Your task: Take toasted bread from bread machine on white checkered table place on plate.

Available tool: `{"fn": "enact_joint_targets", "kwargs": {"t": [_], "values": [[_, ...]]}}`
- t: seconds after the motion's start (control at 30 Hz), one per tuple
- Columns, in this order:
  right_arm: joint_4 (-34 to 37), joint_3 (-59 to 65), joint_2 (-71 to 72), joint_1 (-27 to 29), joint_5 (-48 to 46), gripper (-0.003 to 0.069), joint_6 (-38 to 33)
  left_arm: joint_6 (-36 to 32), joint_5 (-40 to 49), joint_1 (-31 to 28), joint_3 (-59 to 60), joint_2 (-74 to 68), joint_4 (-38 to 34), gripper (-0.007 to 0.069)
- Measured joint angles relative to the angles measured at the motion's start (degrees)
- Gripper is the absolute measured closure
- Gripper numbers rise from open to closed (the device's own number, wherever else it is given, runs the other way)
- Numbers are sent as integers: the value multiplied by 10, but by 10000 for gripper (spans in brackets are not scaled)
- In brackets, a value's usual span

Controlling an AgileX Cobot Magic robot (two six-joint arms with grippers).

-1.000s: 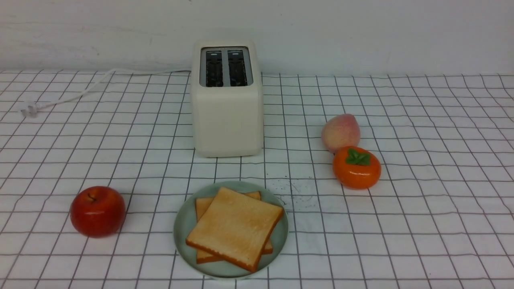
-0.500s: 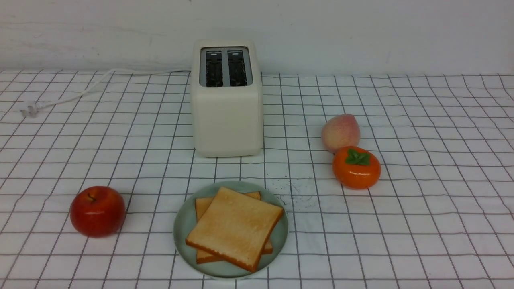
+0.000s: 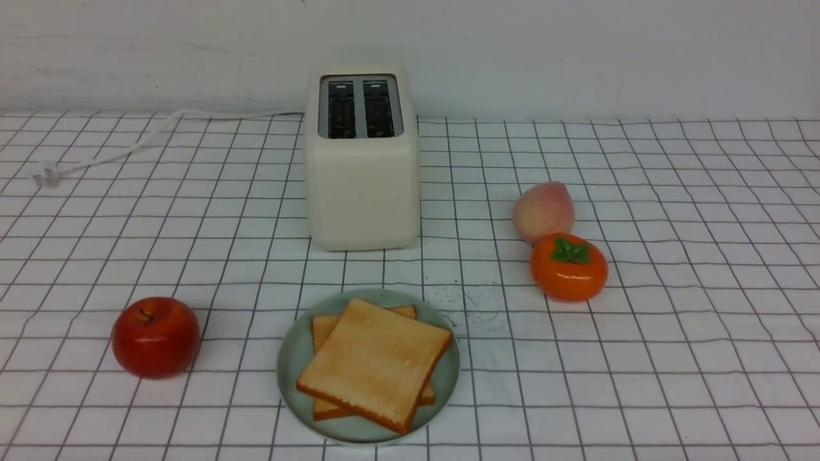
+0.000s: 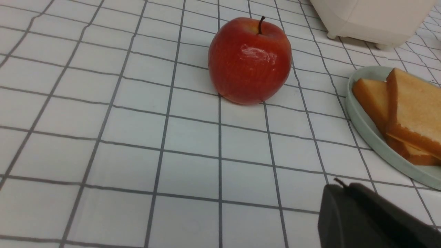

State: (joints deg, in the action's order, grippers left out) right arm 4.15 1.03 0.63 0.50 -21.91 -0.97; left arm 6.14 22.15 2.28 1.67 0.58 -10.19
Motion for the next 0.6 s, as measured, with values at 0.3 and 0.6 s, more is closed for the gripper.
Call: {"fn": "enact_joint_targets", "kwargs": {"t": [0.3, 0.6], "values": [[0, 0, 0, 0, 0, 606, 0, 0, 0, 0, 0, 0, 0, 636], [1, 0, 0, 0, 0, 594, 0, 0, 0, 0, 0, 0, 0, 636]]}}
